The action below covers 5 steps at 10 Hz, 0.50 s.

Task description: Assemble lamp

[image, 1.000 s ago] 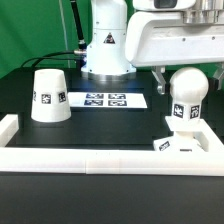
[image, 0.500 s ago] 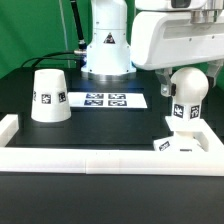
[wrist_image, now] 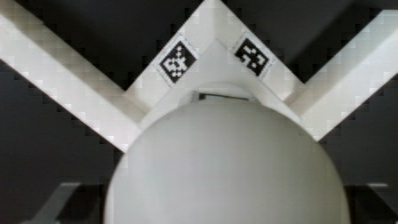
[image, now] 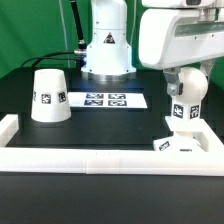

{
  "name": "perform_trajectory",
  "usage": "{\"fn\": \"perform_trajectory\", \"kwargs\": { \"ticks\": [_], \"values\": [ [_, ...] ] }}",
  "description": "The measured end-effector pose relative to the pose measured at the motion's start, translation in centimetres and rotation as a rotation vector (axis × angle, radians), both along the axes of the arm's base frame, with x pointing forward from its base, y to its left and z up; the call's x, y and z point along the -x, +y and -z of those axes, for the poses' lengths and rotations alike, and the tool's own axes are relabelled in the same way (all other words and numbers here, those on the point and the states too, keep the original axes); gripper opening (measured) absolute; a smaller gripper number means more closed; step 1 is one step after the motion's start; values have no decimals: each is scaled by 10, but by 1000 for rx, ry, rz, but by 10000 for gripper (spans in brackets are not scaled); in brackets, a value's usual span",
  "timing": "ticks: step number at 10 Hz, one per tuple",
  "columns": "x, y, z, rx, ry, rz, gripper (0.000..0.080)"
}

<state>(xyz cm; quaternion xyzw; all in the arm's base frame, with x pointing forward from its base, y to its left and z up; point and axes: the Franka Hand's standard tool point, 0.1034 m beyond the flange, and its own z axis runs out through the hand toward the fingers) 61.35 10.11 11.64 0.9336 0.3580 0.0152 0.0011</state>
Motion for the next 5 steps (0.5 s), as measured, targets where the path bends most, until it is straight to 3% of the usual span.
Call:
{"fn": "perform_trajectory", "kwargs": {
  "ticks": [3,5],
  "values": [
    [0,0,0,-1,0,16,576],
    [0,0,0,-15,-15,257,576]
  ]
}}
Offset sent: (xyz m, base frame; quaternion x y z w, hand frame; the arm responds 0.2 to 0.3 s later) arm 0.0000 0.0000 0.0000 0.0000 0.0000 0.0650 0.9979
